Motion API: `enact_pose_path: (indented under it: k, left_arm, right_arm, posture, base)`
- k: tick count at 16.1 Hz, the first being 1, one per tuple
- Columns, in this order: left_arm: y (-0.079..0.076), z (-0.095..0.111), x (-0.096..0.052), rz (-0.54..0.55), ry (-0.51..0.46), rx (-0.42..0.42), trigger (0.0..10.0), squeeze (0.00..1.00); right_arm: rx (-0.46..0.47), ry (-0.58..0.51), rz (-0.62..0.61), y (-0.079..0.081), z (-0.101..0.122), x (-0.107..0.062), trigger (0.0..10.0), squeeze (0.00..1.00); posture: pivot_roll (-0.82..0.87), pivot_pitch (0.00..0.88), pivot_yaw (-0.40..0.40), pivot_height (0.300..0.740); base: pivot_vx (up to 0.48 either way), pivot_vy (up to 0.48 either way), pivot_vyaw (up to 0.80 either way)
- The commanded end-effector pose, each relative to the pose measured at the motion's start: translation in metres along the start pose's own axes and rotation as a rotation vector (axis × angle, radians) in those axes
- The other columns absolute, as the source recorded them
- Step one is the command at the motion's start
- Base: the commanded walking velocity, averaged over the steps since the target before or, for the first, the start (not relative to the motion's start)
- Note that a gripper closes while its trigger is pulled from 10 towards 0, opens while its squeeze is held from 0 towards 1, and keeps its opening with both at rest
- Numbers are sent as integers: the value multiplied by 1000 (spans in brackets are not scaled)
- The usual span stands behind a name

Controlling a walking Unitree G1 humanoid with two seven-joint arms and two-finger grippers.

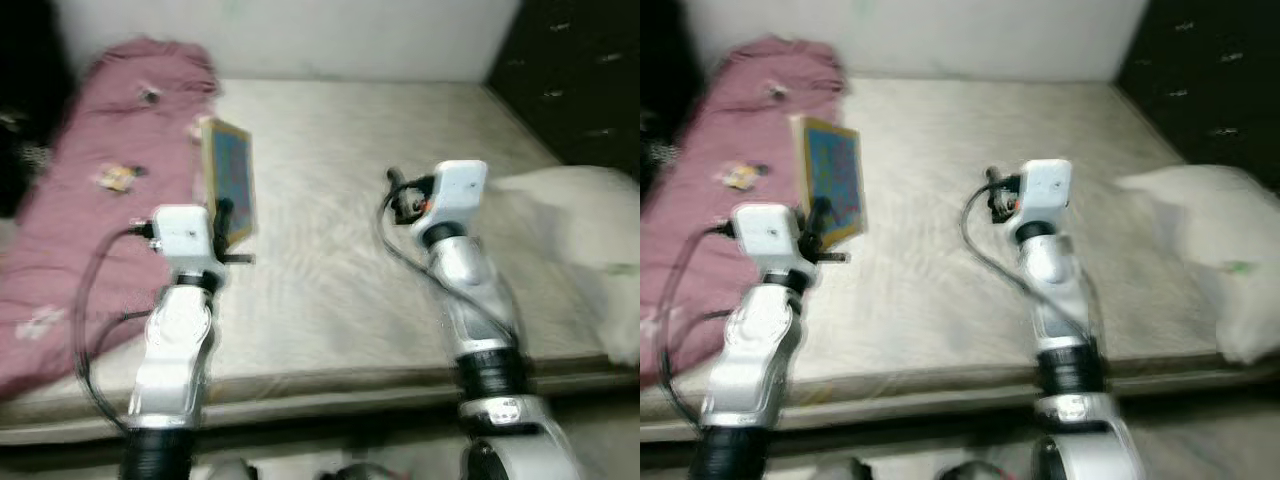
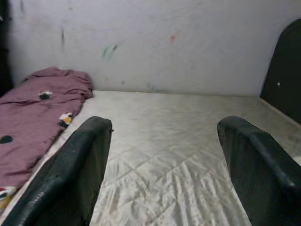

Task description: Clean up the room

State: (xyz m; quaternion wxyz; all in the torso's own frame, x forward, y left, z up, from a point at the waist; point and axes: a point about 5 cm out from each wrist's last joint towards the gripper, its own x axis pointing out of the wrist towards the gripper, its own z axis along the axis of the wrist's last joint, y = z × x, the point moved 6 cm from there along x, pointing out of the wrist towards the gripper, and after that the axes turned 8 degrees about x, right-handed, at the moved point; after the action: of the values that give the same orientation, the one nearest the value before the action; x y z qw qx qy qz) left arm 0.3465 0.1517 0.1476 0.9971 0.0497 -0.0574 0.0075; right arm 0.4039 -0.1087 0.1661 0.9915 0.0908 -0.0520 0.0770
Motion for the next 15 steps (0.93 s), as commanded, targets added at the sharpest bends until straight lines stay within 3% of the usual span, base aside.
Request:
enact_pose_path:
  k: [1,3,5,15]
  left_arm:
    - [1,16,3,7,-62,-7,10000,0]
    - [1,16,3,8,-63,-8,10000,0]
    - [0,16,2,5,-63,-9,10000,0]
    - [-5,20,1,-27,-92,-37,10000,0]
  right_arm:
    - [-18,-18,-10,-5,7,1,10000,0]
    - [-31,-22,-2,-5,8,2,10000,0]
    - [-34,-23,-7,-6,8,1,10000,0]
    - [-31,-10,-10,-6,2,0,10000,0]
  posture:
    - [-22,0,-40,740]
    - [-22,0,-40,740]
    - [-22,0,-40,740]
    - [-21,0,-38,740]
  base:
    - [0,-371,0]
    - [0,-371,0]
    - [0,-354,800]
    - [0,0,55]
